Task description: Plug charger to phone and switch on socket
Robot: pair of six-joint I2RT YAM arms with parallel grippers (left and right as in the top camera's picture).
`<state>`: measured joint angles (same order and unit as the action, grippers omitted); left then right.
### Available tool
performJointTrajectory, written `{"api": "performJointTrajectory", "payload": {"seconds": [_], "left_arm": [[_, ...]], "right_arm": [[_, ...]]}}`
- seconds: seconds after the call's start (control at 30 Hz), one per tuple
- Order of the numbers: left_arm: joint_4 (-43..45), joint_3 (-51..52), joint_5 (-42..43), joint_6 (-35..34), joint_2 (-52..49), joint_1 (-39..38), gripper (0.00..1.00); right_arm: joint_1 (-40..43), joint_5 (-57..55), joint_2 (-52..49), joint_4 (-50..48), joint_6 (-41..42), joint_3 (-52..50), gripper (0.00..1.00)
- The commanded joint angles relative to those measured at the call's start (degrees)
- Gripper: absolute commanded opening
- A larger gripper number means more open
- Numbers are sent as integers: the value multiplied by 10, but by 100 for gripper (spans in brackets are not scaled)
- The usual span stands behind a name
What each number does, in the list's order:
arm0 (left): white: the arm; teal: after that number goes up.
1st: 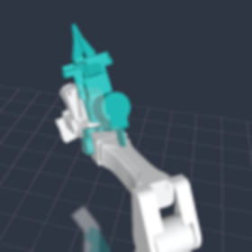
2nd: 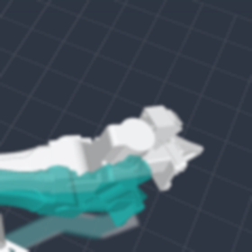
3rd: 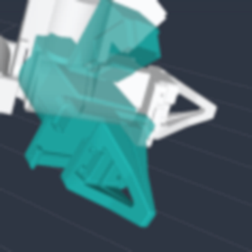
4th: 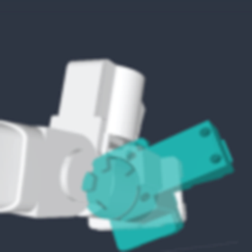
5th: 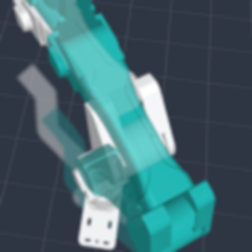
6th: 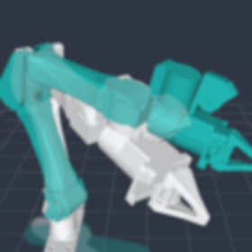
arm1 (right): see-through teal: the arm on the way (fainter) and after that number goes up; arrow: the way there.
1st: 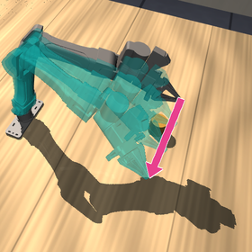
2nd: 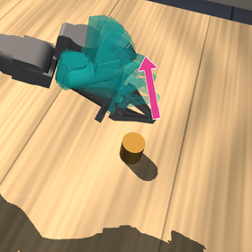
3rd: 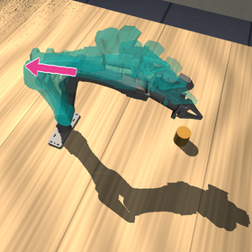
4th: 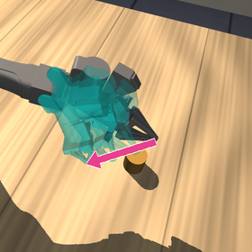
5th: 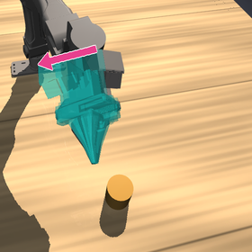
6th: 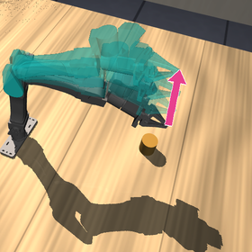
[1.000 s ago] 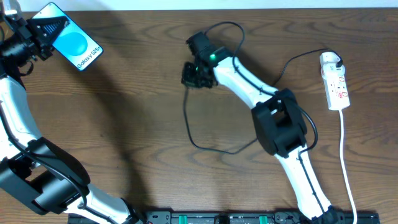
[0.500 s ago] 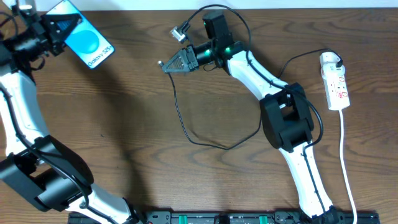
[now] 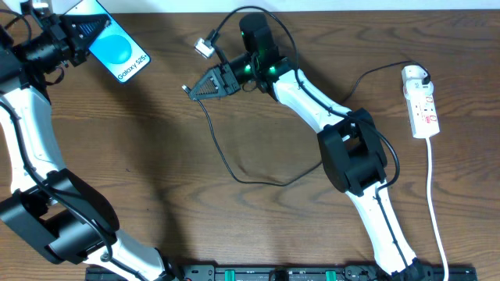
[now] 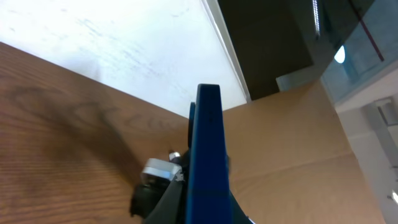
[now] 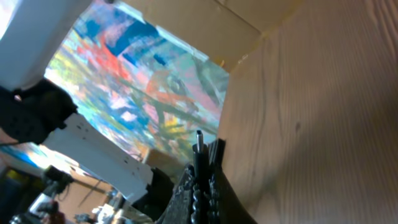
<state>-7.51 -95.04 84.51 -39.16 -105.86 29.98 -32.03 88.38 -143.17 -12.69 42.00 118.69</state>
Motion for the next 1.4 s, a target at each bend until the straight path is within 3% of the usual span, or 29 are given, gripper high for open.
{"api": "performJointTrajectory", "payload": {"seconds": [0.0, 0.17, 0.3, 0.53, 0.83, 1.37], "left_arm": [[3, 2, -2, -6, 14, -11, 8], [3, 2, -15, -11, 14, -29, 7], [3, 2, -38, -37, 14, -41, 7], [31, 2, -4, -82, 14, -63, 8], [40, 2, 24, -100, 14, -78, 8], [40, 2, 35, -100, 14, -78, 7]], "right_arm": [[-5, 12, 39, -83, 137, 2, 1], [-17, 11, 39, -324, 331, 2, 1], [-20, 6, 39, -434, 437, 2, 1], [-20, 7, 39, -439, 468, 2, 1], [-20, -7, 39, -527, 551, 2, 1], [-16, -52, 39, -523, 553, 2, 1]]}}
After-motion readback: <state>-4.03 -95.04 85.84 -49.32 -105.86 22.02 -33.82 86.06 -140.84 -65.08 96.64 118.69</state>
